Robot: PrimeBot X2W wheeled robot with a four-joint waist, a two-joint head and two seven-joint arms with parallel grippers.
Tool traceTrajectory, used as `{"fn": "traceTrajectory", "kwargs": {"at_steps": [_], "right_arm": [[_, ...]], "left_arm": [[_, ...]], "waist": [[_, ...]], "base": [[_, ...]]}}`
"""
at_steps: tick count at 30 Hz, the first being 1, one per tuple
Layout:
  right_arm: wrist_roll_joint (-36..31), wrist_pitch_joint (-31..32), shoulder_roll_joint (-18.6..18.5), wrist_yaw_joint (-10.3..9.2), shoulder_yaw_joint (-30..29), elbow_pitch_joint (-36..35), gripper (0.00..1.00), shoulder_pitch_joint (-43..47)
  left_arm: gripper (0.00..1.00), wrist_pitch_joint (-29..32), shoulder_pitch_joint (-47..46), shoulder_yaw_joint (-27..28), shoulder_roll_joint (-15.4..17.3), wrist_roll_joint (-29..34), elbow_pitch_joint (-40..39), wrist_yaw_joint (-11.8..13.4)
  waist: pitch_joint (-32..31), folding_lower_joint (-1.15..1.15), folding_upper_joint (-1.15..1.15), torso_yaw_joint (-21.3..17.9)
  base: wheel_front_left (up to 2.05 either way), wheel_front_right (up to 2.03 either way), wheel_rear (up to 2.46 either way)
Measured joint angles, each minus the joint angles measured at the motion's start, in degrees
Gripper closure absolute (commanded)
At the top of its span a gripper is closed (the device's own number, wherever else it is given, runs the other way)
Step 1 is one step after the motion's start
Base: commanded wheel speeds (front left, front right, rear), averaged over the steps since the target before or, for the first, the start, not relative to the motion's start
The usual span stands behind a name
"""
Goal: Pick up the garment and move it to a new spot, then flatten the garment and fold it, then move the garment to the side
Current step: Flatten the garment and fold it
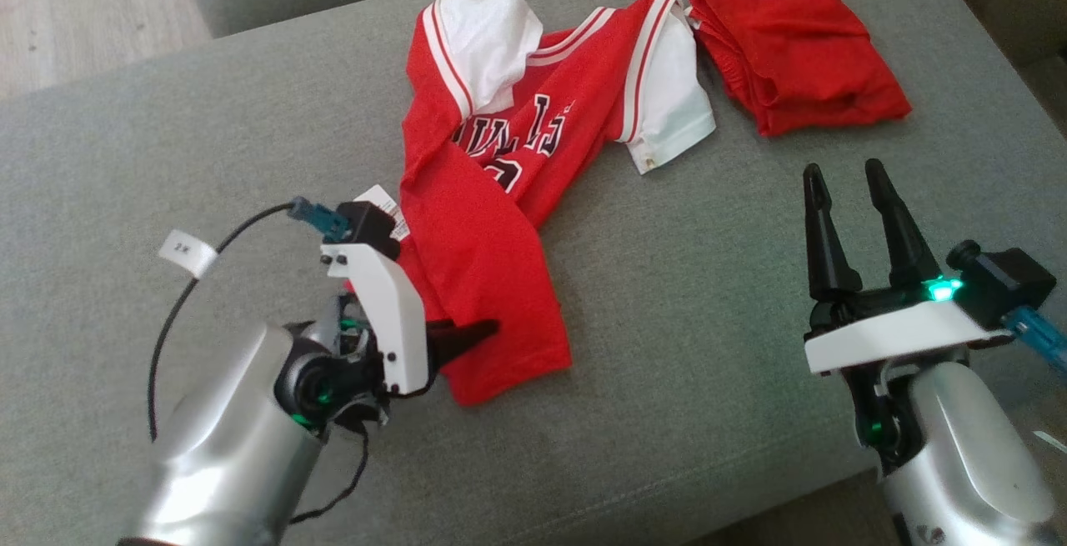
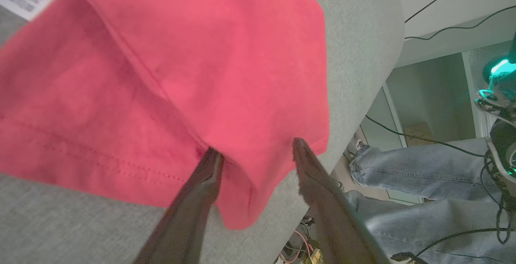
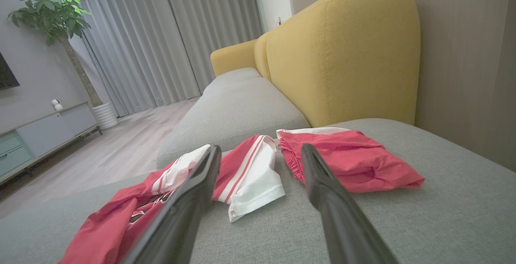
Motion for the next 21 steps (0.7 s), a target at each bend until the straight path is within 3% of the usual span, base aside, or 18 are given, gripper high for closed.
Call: {"fn": "traceTrajectory", "kwargs": {"at_steps": [1,2,8,15,16,21], "right_arm": [[0.0,0.0,0.0,0.00,-0.1,0.0,0.00,0.0],[0.0,0.0,0.1,0.00,-0.1,0.0,0.00,0.0],[-0.1,0.0,0.2,0.00,-1.0,-0.1,0.00,0.0],[-0.2,0.0,0.1,0.00,-1.5,-0.3,0.00,0.4],[-0.2,0.0,0.0,0.00,-1.5,-0.4,0.00,0.4],[-0.2,0.0,-0.3,0.00,-1.3,-0.9,0.00,0.3]], "left_arm": [[0.96,-0.2,-0.2,-0.2,0.4,-0.4,0.2,0.0],[1.00,-0.5,-0.4,-0.5,0.8,-0.8,0.4,0.0],[1.00,-1.7,-2.2,-2.3,3.4,-3.4,-0.1,0.0],[1.00,-1.7,-5.4,-0.5,9.2,-5.2,-5.6,0.1],[1.00,-1.7,-7.1,1.0,11.8,-4.5,-7.0,1.0],[1.00,-2.7,-11.8,2.9,17.6,0.6,-7.1,4.3]], "waist": [[0.1,0.00,0.00,-0.1],[0.2,0.00,0.00,-0.1],[-0.7,0.00,0.00,1.0],[-1.5,0.00,0.00,2.9],[-1.2,-0.01,0.00,3.4],[1.1,0.00,0.00,3.9]], "base": [[0.00,0.00,0.00],[0.00,0.00,0.00],[0.00,0.00,0.00],[0.00,0.00,0.00],[0.00,0.00,0.00],[0.00,0.00,0.00]]}}
